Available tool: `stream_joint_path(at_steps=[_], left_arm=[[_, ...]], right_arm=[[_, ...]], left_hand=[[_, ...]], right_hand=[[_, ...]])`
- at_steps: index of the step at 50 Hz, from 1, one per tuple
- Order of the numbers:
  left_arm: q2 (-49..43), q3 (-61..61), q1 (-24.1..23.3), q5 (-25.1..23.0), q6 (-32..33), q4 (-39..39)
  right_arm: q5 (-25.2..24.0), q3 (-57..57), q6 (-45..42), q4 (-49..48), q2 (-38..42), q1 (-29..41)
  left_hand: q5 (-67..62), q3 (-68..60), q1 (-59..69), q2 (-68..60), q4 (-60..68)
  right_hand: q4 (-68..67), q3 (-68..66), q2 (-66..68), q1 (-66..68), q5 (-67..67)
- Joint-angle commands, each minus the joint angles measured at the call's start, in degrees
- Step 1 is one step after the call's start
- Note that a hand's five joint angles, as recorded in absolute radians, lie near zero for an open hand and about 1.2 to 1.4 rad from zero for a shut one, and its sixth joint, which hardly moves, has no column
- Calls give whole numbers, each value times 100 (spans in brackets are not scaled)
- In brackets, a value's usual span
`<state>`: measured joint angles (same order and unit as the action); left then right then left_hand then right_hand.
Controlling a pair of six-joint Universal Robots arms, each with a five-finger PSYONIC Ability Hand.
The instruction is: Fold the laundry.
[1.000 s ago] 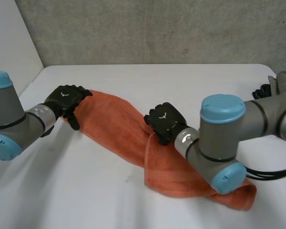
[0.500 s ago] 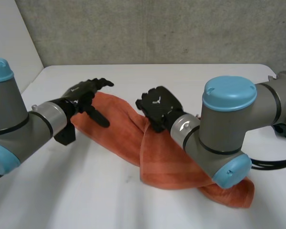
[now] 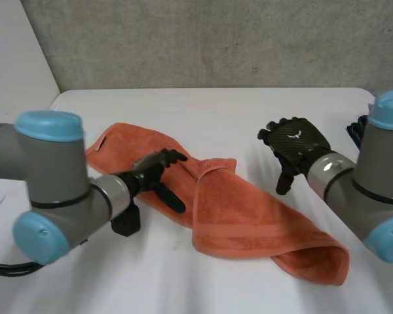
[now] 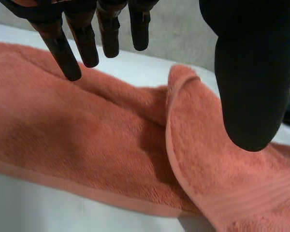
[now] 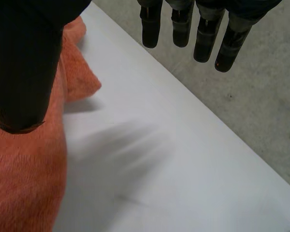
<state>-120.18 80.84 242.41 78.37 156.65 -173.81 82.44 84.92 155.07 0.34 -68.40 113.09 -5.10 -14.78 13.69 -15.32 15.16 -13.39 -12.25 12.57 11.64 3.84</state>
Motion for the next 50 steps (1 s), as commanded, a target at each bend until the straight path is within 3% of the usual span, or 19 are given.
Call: stream_joint_path(at_steps=[1, 8, 24, 25, 27, 30, 33, 36, 41, 47, 50], left_arm=[[-691, -612, -396, 609, 23, -12], [-1262, -1254, -607, 715, -30, -30], [-1913, -2010, -915, 724, -135, -47], [-1931, -2045, -915, 724, -144, -47], [-1992, -2133, -924, 724, -153, -47], [-1957, -2186, -941, 733, -135, -21], [-1799, -2143, -985, 715, -56, 5], [-1238, -1976, -959, 706, 84, 58], [122, -1484, -732, 627, 960, 216], [960, -1299, -511, 592, 2105, 813], [1233, -1290, -484, 592, 2527, 1174]], right_arm=[[-237, 613, -3, -236, -191, -191], [-343, 973, -38, -438, -332, -331], [-466, 1070, -47, -482, -349, -490], [-475, 1070, -47, -491, -349, -490], [-475, 1070, -47, -517, -341, -481], [-492, 1035, -29, -596, -341, -490], [-562, 860, -21, -641, -341, -542], [-790, 518, -21, -606, -271, -648], [-1862, -729, -91, -281, 511, -815], [-3065, -2914, -117, 1298, 1756, -824], [-3243, -3664, -135, 1740, 2189, -806]], left_hand=[[-487, -519, 628, -465, 481], [-1580, -1612, 1721, -1558, 1573], [-2370, -2401, 2510, -2347, 2363], [-2671, -2703, 2812, -2649, 2665], [-4618, -4649, 4758, -4595, 4611], [-6486, -6517, 6626, -6463, 6479], [-6490, -6522, 6631, -6468, 6484], [-6490, -6522, 6631, -6468, 6484], [-6490, -6522, 6631, -6468, 6484], [-6490, -6522, 6631, -6468, 6484], [-6490, -6522, 6631, -6468, 6484]], right_hand=[[339, 225, -257, -164, -384], [339, 225, -257, -164, -384], [339, 225, -257, -164, -384], [339, 225, -257, -164, -384], [339, 225, -257, -164, -384], [339, 225, -257, -164, -384], [339, 225, -257, -164, -384], [339, 225, -257, -164, -384], [339, 225, -257, -164, -384], [339, 225, -257, -164, -384], [339, 225, -257, -164, -384]])
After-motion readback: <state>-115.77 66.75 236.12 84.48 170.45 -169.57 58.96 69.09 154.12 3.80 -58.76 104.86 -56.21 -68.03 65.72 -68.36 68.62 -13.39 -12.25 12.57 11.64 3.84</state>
